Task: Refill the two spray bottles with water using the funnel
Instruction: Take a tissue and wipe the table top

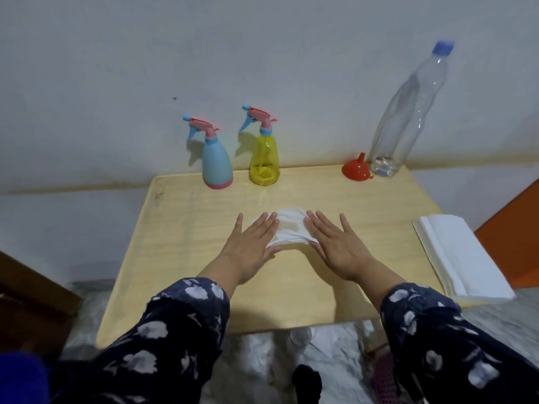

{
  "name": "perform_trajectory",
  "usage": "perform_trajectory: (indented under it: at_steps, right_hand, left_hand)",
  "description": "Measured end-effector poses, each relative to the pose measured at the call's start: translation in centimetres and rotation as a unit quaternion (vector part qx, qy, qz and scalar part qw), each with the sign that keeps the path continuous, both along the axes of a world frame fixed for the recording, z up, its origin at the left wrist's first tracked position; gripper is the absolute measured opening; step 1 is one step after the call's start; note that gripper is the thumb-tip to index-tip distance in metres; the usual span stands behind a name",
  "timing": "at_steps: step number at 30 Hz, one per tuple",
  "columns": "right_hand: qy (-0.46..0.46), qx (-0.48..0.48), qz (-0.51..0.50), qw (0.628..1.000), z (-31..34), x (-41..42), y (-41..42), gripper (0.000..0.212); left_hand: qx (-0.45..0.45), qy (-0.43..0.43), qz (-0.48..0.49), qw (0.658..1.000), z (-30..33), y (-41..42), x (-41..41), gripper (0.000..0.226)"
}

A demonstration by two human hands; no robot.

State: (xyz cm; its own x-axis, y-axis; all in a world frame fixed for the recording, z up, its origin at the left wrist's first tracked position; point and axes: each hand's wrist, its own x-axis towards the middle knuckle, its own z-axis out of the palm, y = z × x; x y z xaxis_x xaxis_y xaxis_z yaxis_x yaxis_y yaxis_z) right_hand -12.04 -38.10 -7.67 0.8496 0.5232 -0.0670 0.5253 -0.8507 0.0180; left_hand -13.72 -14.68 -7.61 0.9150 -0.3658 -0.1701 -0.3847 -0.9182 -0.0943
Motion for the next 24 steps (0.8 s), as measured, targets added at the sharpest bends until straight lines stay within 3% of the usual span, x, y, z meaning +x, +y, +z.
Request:
perform_trajectory:
  at_steps: [6, 10, 12, 17, 24]
  right_hand:
    - [0.019, -0.016, 0.02, 0.999, -1.4, 9.5, -2.8, 0.104]
    - [0.033, -0.011, 0.021, 0.999, -2.1, 15.7, -3.0, 0.065]
    - [0.054, -0.02, 0.033, 0.998, -2.7, 17.9, -2.7, 0.057]
    - [0.081, 0.014, 0.042, 0.996, -4.2, 19.9, -2.5, 0.054]
    - [0.097, 0.024, 0.037, 0.994, -4.3, 19.1, -2.9, 0.054]
  left_hand:
    - [0.0, 0.038, 0.025, 0.999, -1.1, -3.2, 8.4, 0.064]
    - [0.007, 0.066, 0.057, 0.996, -1.7, -4.1, 14.3, 0.063]
    - [0.003, 0.082, 0.071, 0.994, -2.4, -4.3, 16.0, 0.062]
    - [-0.071, 0.063, 0.087, 0.992, -3.4, -4.0, 16.2, 0.057]
    - [-0.062, 0.076, 0.111, 0.989, -3.5, -4.4, 15.3, 0.058]
